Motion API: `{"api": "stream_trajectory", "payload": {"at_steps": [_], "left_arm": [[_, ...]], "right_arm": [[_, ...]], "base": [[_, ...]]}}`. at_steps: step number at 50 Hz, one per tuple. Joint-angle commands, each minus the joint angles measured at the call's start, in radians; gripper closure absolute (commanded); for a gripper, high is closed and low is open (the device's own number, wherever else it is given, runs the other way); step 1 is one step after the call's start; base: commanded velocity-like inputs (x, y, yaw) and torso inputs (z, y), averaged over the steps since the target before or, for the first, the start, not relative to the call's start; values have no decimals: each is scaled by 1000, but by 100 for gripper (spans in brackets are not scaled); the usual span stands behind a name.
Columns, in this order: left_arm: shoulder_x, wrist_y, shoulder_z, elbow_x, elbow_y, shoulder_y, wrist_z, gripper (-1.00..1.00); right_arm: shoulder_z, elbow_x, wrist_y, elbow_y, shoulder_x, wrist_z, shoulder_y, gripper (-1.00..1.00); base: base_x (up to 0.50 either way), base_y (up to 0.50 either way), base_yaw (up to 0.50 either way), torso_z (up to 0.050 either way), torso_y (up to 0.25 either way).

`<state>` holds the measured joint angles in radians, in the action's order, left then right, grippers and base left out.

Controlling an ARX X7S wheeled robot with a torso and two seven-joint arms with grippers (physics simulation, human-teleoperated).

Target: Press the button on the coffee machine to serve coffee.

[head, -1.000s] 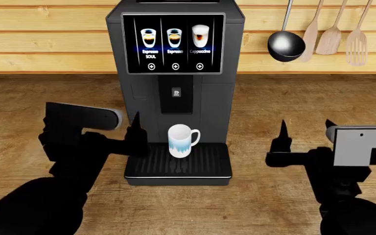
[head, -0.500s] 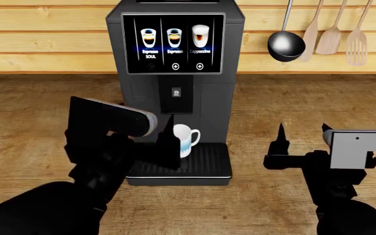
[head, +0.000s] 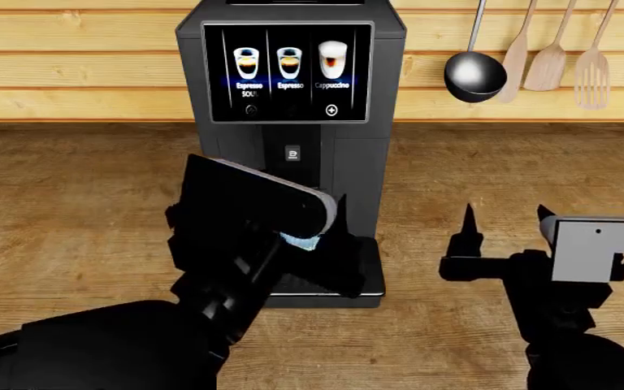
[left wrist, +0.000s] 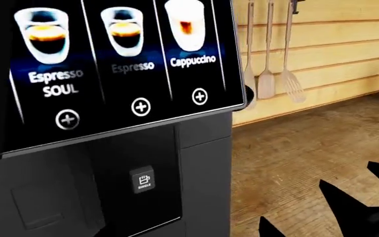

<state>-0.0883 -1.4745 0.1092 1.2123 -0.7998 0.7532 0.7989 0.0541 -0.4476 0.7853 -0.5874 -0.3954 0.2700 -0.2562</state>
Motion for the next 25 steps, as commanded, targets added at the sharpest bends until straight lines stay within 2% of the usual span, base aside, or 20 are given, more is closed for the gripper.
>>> {"api": "stream_trajectory", "payload": {"at_steps": [1, 11, 17, 25], "left_arm": [[11, 38, 67, -9, 14, 11, 56, 100], [31, 74, 67, 1, 13, 9, 123, 100], [7, 130, 202, -179, -11, 5, 166, 100], [-6, 213, 230, -258, 25, 10, 168, 100]], "right_arm": [[-1, 0, -11, 7, 1, 1, 7, -100], [-6, 1, -22, 15, 3, 1, 14, -100], [-10, 2, -35, 23, 6, -2, 22, -100], [-14, 1, -43, 34, 8, -3, 21, -100]], "base": [[0, 0, 0, 0, 0], [0, 0, 0, 0, 0], [0, 0, 0, 0, 0], [0, 0, 0, 0, 0]]}}
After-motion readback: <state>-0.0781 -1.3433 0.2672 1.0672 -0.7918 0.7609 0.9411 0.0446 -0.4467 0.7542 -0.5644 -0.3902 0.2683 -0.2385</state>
